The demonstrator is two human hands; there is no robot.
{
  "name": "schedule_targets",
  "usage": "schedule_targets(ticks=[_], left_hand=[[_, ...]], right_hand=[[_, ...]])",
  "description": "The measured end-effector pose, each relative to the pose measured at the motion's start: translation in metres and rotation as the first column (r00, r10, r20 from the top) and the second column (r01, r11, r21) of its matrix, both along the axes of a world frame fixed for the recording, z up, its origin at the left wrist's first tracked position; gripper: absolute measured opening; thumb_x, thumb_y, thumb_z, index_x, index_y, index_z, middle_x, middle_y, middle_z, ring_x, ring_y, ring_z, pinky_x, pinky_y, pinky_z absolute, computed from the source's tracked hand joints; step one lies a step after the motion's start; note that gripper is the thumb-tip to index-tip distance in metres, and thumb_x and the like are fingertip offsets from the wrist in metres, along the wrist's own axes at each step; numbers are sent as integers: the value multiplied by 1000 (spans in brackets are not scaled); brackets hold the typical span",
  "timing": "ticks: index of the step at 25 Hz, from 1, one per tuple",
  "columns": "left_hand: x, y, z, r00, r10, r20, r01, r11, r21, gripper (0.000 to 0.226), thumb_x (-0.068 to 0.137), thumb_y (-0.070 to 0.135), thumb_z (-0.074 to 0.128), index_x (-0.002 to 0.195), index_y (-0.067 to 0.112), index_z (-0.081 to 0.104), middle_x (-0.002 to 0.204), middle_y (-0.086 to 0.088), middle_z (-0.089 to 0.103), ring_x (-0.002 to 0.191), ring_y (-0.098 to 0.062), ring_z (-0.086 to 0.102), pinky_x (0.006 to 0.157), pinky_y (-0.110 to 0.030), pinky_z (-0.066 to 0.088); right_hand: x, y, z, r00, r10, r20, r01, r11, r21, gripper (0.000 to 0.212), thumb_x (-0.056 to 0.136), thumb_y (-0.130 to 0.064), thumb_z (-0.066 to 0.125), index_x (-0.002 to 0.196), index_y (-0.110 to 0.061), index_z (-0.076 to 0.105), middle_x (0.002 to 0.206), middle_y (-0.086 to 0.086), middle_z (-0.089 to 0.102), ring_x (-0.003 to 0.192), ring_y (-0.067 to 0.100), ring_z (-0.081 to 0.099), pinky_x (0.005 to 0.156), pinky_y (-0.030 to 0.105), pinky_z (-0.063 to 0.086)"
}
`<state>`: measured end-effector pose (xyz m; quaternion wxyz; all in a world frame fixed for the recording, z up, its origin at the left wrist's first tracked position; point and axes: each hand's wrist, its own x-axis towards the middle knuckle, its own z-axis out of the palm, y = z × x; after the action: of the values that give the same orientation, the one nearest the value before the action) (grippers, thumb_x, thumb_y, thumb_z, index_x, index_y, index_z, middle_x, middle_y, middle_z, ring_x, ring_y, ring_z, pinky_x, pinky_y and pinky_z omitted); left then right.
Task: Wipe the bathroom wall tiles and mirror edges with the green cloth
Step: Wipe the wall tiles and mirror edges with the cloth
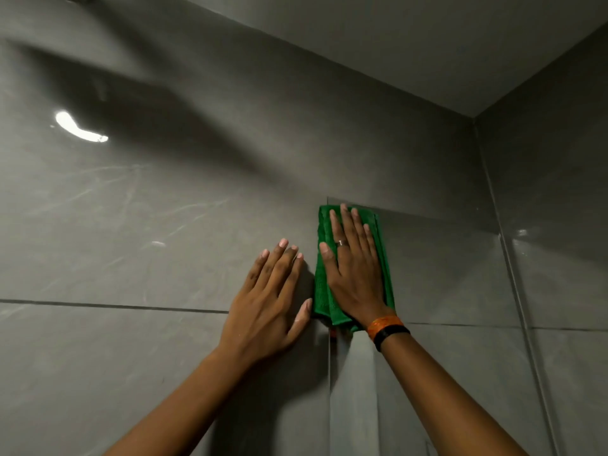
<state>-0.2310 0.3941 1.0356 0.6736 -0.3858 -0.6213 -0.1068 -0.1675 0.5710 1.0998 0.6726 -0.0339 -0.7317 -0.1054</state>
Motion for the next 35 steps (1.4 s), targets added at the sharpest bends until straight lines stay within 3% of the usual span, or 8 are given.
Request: schedule_targets(ticks=[4,9,15,21,35], left_hand=[[0,14,12,1000,15,-21,-15,1000,24,71,100,47,30,152,-1,35,160,-24,34,152,-35,25,126,-44,14],[1,25,23,999,37,-30,-36,999,39,73,100,46,27,153,-3,31,163,-24,27,154,-36,19,127,-47,16],[-1,30,25,997,27,-77,-23,999,47,75,100,49,25,153,-4,28,163,-26,25,154,-37,17,126,-47,12],[-5,34,24,992,-29,-120,38,997,72,77,99,48,26,150,-8,34,161,-29,30,154,-37,20,126,-52,18],[-14,36,25,990,-15,-140,24,998,59,82,99,53,22,153,-8,27,162,-29,25,155,-36,14,129,-48,8]], right_hand=[[4,20,18,1000,-14,4,13,999,45,62,107,-40,23,163,-24,3,174,0,1,161,15,-3,133,44,2],[23,58,30,999,-22,-29,22,1000,-13,61,106,-38,25,163,-23,7,174,2,6,161,17,1,133,43,3],[55,131,34,996,-61,-69,47,982,-183,64,103,-42,19,163,-19,11,173,4,9,161,18,5,133,46,4],[83,199,38,988,-91,-122,44,938,-344,60,106,-37,23,162,-17,15,172,7,14,160,22,9,133,47,4],[110,270,61,986,-122,-118,33,820,-572,57,110,-32,26,162,-11,15,171,13,17,159,28,15,132,46,7]])
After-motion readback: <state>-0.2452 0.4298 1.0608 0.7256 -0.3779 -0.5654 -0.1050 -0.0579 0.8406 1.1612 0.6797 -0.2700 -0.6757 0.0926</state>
